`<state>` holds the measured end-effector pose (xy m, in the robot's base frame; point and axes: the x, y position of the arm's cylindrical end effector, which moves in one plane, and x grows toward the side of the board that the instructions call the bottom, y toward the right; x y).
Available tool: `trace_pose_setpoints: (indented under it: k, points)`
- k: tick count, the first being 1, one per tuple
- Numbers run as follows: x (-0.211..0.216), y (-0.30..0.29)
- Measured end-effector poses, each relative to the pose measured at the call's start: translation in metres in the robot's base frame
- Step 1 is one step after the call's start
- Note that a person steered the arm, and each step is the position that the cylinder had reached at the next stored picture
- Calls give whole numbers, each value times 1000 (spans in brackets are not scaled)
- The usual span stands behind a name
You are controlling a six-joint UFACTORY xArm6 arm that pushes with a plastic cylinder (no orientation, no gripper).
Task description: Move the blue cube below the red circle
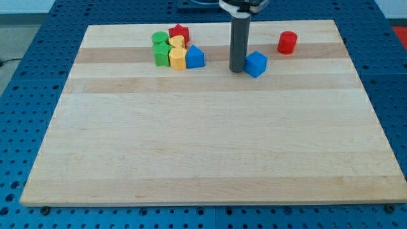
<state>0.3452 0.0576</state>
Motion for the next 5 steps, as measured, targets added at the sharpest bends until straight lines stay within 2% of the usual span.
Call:
trace_pose_setpoints:
  k: [5]
  points:
    - [-6,6]
